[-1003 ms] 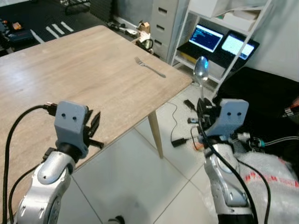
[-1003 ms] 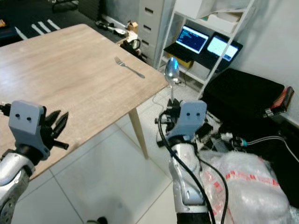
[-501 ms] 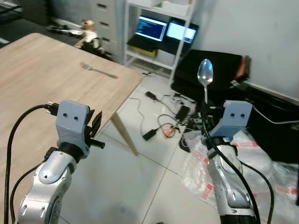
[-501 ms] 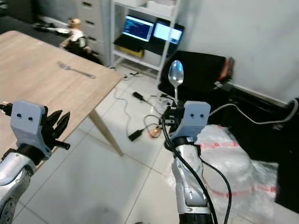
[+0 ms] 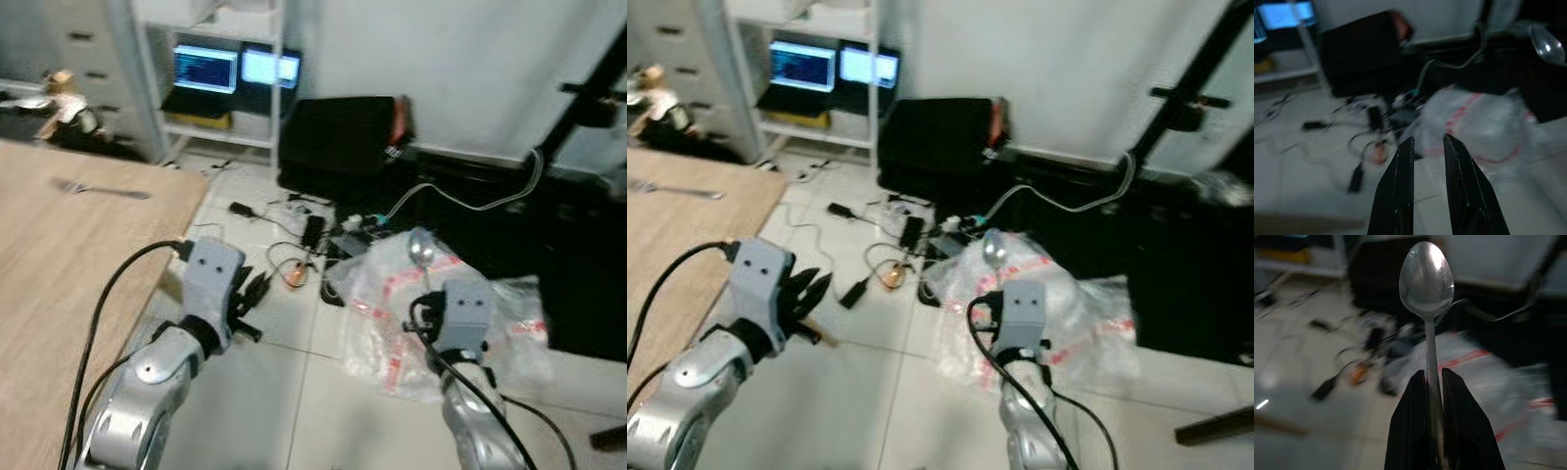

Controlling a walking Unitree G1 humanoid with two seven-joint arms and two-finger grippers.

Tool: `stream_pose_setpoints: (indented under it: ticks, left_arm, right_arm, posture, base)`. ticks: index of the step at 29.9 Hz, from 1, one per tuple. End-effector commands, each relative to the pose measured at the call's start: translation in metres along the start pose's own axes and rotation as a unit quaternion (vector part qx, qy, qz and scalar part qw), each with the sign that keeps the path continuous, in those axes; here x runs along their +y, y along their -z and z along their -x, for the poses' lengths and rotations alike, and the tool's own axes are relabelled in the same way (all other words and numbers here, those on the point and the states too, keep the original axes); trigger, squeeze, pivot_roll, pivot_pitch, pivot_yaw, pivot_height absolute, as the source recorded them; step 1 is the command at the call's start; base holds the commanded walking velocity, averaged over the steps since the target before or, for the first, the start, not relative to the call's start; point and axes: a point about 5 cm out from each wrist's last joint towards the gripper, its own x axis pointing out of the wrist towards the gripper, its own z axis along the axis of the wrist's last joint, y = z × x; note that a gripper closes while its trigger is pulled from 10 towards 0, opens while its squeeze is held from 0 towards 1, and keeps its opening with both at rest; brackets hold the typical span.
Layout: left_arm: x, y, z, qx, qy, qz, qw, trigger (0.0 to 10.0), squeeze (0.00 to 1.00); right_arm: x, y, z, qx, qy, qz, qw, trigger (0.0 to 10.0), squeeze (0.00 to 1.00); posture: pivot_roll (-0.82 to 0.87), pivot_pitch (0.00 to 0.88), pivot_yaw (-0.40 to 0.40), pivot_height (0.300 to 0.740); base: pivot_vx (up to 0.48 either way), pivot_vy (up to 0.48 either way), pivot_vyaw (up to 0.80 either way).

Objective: Setting the table

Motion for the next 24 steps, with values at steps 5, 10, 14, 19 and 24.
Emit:
stream_pose_setpoints:
  ticks: [5, 10, 14, 19, 24]
  left_arm:
    - [0.003, 0.007, 0.003, 0.012, 0.003, 0.003, 1.0, 10.0, 0.0]
    - [0.003, 0.008, 0.001, 0.01, 0.002, 0.002, 1.0, 10.0, 0.0]
    - [0.001, 0.01, 0.002, 0.012, 0.004, 0.003, 1.0, 10.0, 0.0]
    - [-0.001, 0.01, 0.001, 0.011, 0.007, 0.003, 1.0, 10.0, 0.0]
    - [-0.001, 0.009, -0.001, 0.008, 0.008, 0.003, 1.0, 10.0, 0.0]
  right_arm:
    - [0.002, 0.003, 0.0, -0.002, 0.004, -0.002, 1.0, 10.0, 0.0]
    - [0.002, 0.004, -0.002, -0.005, 0.003, 0.0, 1.0, 10.0, 0.0]
    - [0.001, 0.003, -0.001, -0.007, 0.006, 0.002, 1.0, 10.0, 0.0]
    - [0.001, -0.004, -0.004, -0.02, 0.008, 0.002, 1.0, 10.0, 0.0]
    - [0.001, -0.01, -0.007, -0.032, 0.008, 0.002, 0.999, 10.0, 0.0]
  posture:
    - [0.02, 0.074, 0.047, 0.74]
    - [0.02, 0.074, 0.047, 0.74]
    - [0.01, 0.072, 0.045, 0.74]
    - [0.01, 0.065, 0.045, 0.74]
    - [0.01, 0.061, 0.043, 0.74]
  base:
    - [0.0, 0.0, -0.8]
    - [0.0, 0.0, -0.8]
    - [0.0, 0.0, -0.8]
    - [0.0, 0.0, -0.8]
    - [0.0, 0.0, -0.8]
